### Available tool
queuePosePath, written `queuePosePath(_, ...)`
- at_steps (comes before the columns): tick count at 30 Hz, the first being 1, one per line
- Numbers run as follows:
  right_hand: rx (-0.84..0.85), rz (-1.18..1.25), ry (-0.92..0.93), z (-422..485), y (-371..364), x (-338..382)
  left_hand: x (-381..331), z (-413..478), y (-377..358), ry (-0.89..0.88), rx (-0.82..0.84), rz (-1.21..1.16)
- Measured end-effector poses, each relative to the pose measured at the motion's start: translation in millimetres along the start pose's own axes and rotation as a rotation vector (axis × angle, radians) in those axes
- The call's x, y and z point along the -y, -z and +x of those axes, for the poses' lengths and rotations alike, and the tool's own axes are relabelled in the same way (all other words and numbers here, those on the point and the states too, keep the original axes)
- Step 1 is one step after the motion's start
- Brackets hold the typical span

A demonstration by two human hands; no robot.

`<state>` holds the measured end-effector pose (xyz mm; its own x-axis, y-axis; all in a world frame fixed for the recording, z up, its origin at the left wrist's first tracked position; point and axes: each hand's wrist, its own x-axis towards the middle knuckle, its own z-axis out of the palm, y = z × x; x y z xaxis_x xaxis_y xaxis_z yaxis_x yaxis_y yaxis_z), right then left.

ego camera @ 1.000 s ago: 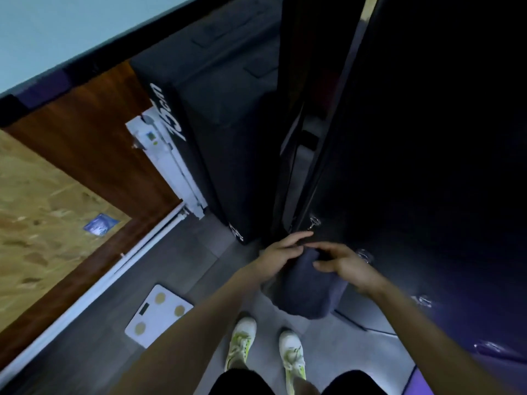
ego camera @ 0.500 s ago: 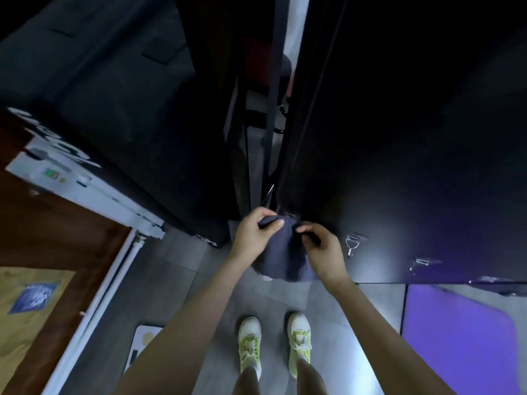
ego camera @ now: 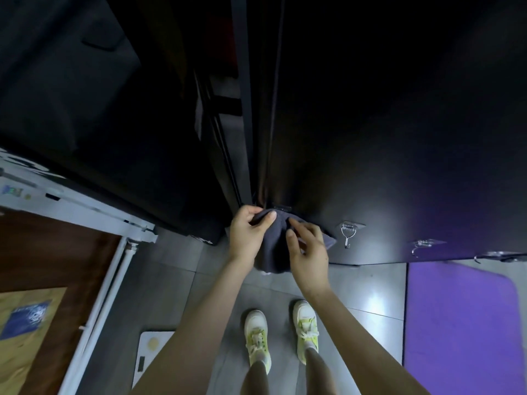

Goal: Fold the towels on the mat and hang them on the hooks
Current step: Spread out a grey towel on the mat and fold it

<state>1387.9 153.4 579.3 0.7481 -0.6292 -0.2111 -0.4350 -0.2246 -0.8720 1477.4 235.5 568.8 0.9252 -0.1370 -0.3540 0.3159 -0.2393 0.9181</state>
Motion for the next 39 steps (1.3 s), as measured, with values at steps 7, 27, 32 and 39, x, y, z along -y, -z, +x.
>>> queuePosePath(7,-0.05,0.153,-0.105,2.5,-18.1,-0.7,2.3,2.1,-2.7,0.08,0.014,0.034)
queuePosePath(27,-0.066,0.198,-0.069,-6.6,-29.3,-7.7,19.2,-18.9,-12.6,-0.111,-0.112,0.115)
queuePosePath(32,-0.018,0.158,-0.063,-11.7,-37.9,-12.7,26.6,-27.4,-14.0,0.013,0.073,0.016)
queuePosePath(39,0.159,0.25,-0.131,-10.9,-26.5,-12.5,13.4,-26.4,2.0,0.104,0.257,0.131)
